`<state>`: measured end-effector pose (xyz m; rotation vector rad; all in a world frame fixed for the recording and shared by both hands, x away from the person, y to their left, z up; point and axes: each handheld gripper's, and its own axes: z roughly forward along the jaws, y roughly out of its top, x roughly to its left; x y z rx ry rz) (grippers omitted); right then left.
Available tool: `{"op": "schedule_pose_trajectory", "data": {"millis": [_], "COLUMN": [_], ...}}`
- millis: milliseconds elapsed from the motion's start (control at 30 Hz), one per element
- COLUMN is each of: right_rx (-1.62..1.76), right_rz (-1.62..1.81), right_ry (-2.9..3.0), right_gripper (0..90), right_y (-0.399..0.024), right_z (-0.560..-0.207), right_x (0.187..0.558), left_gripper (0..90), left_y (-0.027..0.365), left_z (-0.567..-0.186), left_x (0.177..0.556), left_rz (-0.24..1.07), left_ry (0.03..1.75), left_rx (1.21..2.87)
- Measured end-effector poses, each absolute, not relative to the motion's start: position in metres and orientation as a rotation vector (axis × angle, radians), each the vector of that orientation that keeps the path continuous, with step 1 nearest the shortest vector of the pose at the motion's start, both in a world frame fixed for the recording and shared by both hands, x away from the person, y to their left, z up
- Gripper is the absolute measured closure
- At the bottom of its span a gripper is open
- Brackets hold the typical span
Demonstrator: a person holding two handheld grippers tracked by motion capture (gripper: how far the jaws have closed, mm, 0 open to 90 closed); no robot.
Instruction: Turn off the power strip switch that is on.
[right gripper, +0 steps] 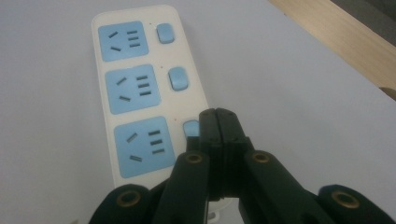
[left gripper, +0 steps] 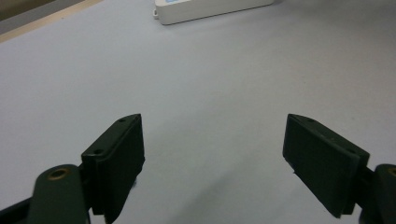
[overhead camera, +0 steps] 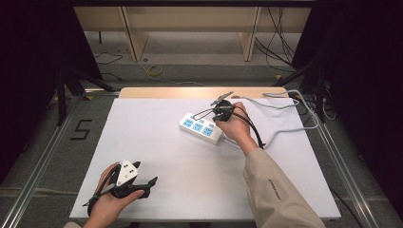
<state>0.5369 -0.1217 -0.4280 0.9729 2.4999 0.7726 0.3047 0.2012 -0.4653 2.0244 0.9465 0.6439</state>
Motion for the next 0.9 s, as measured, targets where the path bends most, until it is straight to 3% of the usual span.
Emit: {"op": "schedule_pose_trajectory", "data": {"millis": [900], "right_rx": [0.963], "right_rz": [0.748], "right_ry": [2.536], "right_gripper": [90.0], "right_y": [-0.108], "right_z": [-0.43], "right_x": [0.547], "left_gripper": [20.6], "left_y": [0.201], "left_z": [-0.465], "left_x": [0.305], "left_rz": [0.641], "left_ry": [0.945], "left_rx": [2.023]}}
